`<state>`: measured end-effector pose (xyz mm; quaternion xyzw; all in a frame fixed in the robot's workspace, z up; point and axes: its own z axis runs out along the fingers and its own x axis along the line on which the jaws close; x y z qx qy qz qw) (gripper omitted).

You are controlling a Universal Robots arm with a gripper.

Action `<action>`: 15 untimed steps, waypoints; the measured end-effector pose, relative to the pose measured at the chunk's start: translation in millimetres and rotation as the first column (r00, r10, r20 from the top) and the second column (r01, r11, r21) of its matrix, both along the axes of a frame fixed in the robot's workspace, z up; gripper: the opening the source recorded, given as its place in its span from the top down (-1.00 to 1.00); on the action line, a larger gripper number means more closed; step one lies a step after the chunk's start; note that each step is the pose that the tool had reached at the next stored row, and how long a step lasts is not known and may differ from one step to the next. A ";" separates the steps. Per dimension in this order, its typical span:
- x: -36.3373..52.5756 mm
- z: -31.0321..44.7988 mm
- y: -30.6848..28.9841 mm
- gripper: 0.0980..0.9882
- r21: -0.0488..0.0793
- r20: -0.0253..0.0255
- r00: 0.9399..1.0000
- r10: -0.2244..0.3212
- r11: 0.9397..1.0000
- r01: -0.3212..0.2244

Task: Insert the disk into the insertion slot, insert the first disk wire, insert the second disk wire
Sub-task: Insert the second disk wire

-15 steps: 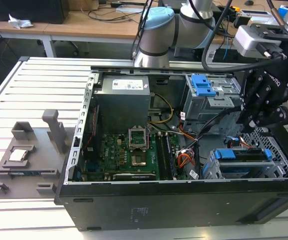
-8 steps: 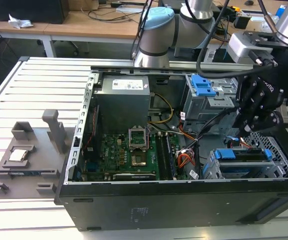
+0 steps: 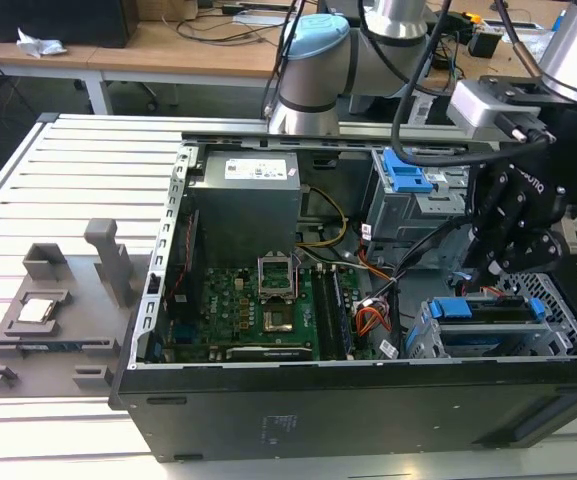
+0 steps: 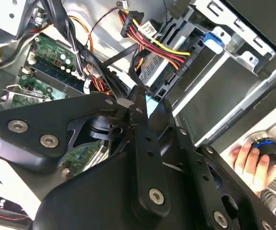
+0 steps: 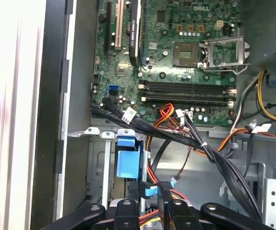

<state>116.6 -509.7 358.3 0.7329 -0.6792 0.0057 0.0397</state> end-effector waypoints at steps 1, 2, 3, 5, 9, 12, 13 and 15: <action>-0.4 -1.1 0.0 0.54 0.000 0.000 1.000 0.011 1.000 -0.011; -1.8 -3.8 0.1 0.54 -0.002 0.000 1.000 0.031 1.000 -0.031; -3.3 -5.9 0.4 0.54 -0.005 0.000 0.999 0.042 0.999 -0.042; -5.9 -8.8 0.6 0.54 -0.016 -0.001 0.998 0.057 0.998 -0.057; -6.1 -14.9 0.8 0.54 -0.033 -0.002 0.998 0.062 0.998 -0.062; -6.1 -17.5 1.4 0.54 -0.040 -0.002 0.998 0.062 0.997 -0.062; -6.0 -17.5 1.4 0.54 -0.041 -0.002 0.998 0.062 0.997 -0.062; -6.0 -17.5 1.4 0.54 -0.043 -0.002 0.998 0.062 0.997 -0.062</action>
